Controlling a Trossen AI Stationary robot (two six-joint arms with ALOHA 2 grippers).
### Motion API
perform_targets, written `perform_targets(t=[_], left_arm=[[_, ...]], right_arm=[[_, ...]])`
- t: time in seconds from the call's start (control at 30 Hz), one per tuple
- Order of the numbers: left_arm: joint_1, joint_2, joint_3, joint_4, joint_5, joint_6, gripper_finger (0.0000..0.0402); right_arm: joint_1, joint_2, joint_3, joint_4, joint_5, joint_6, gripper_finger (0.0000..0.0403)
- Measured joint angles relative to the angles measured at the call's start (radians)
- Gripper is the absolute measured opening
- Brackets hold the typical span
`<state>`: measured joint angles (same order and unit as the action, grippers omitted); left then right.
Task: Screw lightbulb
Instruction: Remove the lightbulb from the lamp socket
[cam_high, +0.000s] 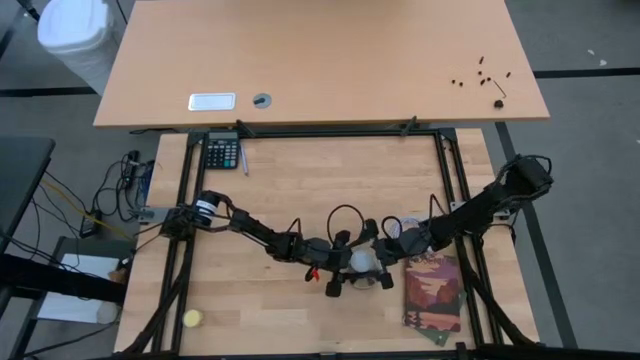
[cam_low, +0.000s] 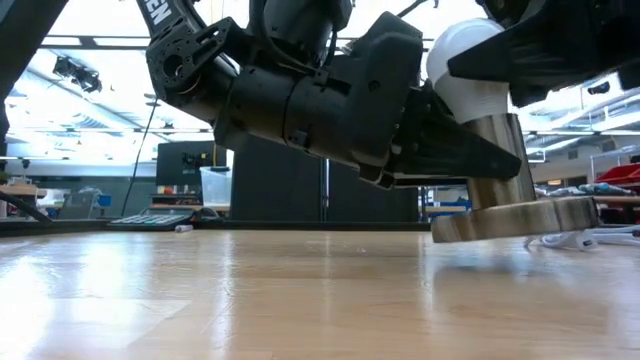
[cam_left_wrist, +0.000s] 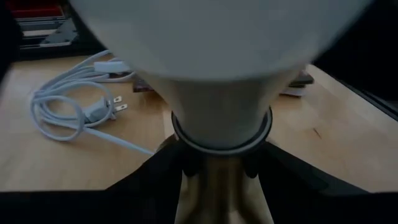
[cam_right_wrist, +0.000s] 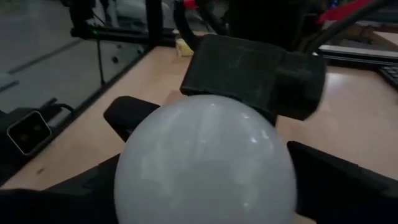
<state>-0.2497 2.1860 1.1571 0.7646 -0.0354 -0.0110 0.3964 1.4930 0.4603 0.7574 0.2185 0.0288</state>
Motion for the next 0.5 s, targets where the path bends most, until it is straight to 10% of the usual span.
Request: perform_targets(t=[0.5], left_arm=[[-0.003, -0.034, 0.001, -0.031, -0.416, -0.011, 0.0190]], right_arm=[[0.139, -0.202, 0.000, -0.328, 0.506, 0.215, 0.0371]])
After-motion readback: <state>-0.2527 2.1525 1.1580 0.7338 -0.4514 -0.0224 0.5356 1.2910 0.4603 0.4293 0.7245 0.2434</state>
